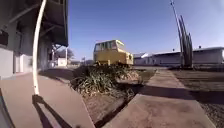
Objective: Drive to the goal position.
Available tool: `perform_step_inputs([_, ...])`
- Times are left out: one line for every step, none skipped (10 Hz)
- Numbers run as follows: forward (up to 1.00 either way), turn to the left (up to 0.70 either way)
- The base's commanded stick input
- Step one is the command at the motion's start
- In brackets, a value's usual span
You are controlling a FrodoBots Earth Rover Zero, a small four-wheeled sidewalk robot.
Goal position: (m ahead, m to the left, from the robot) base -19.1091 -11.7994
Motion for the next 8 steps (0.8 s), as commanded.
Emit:
perform_step_inputs([-0.06,0.00])
perform_step_inputs([-0.45,0.15])
perform_step_inputs([-0.45,0.22])
perform_step_inputs([-0.45,0.27])
perform_step_inputs([-0.45,0.27])
perform_step_inputs([-0.45,0.27])
perform_step_inputs([-0.45,0.27])
perform_step_inputs([-0.45,0.27])
